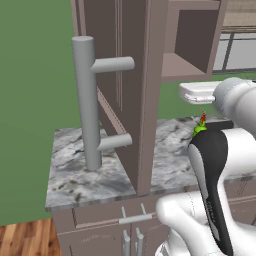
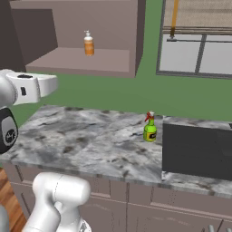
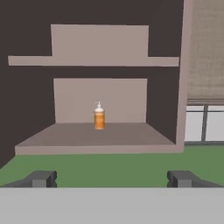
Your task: Locate and retrieve the soap dispenser and spray from the cabinet. Place them next to the sink.
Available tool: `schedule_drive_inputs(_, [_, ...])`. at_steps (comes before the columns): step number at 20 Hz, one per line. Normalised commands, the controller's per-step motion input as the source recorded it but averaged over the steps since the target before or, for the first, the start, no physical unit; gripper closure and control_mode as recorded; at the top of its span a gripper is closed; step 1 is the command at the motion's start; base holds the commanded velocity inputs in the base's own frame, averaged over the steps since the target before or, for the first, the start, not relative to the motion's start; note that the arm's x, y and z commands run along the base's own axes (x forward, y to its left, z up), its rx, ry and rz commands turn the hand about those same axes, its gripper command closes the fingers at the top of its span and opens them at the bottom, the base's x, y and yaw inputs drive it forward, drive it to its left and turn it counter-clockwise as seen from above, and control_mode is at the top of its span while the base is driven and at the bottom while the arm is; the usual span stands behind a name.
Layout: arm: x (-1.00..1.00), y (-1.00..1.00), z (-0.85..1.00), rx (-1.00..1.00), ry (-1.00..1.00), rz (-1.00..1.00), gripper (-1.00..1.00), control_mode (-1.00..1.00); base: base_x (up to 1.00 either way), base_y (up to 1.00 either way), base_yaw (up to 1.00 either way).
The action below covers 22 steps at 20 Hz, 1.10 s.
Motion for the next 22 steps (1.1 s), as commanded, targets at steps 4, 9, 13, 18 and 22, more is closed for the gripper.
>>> schedule_drive_inputs(4, [0.11, 0.01, 0.05, 0.0, 0.05, 0.02, -1.0, -1.0, 0.0, 0.0, 0.0])
schedule_drive_inputs(9, [0.14, 0.06, 0.04, 0.0, 0.06, 0.04, -1.0, -1.0, 0.0, 0.0, 0.0])
schedule_drive_inputs(13, [0.14, 0.03, 0.03, 0.0, 0.05, 0.05, -1.0, -1.0, 0.0, 0.0, 0.0])
schedule_drive_inputs(18, [0.16, 0.04, 0.0, 0.0, 0.04, 0.04, -1.0, -1.0, 0.0, 0.0, 0.0])
schedule_drive_inputs(22, [0.31, 0.05, 0.0, -0.02, 0.04, 0.02, -1.0, -1.0, 0.0, 0.0, 0.0])
